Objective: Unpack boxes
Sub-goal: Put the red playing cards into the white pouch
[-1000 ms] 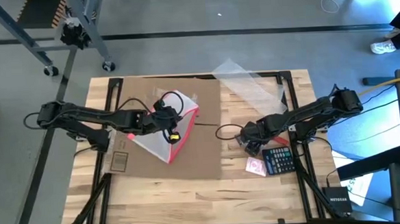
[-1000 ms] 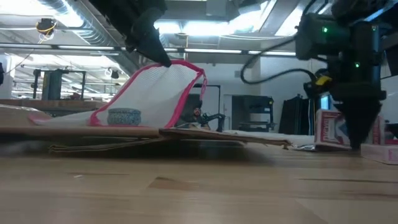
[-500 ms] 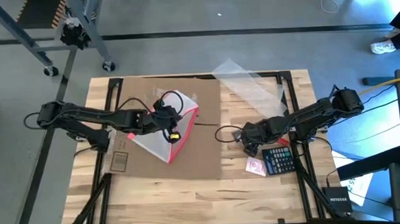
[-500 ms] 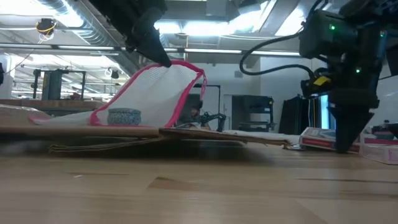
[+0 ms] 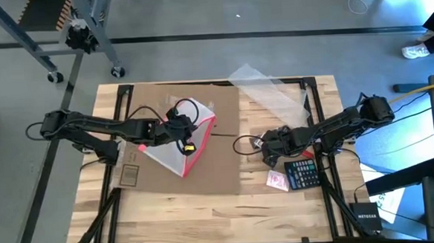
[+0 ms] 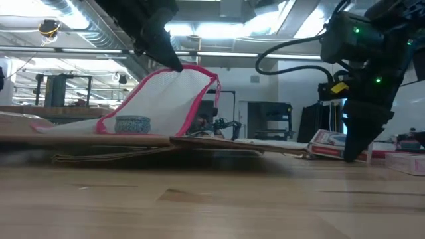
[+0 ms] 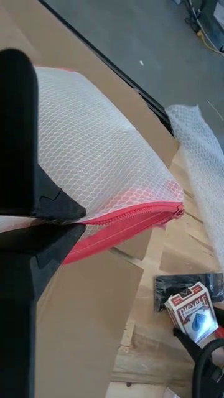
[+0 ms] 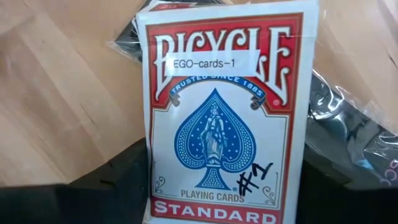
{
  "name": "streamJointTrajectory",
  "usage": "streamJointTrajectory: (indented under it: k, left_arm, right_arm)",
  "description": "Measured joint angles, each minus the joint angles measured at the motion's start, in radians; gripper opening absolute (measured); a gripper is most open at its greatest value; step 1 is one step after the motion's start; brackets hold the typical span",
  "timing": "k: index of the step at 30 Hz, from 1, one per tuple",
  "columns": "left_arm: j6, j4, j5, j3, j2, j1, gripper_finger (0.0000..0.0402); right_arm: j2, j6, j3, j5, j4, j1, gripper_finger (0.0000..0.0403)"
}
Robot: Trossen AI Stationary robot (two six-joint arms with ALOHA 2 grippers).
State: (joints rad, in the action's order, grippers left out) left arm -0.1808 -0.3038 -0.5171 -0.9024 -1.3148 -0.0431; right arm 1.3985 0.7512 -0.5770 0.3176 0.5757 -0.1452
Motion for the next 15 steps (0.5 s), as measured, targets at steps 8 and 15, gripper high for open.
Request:
streamJointTrajectory:
  k: [8,15]
  left_arm:
    - [0.005,0.000,0.000,0.000,0.000,0.000,0.0008]
    - [0.005,0.008,0.000,0.000,0.000,0.000,0.0008]
  right_arm:
    - [-0.013,-0.024,-0.022,-0.023,0.025,0.001,0.0278]
    - [-0.038,-0.167,-0.204,-0.069,-0.020,0.001,0.0278]
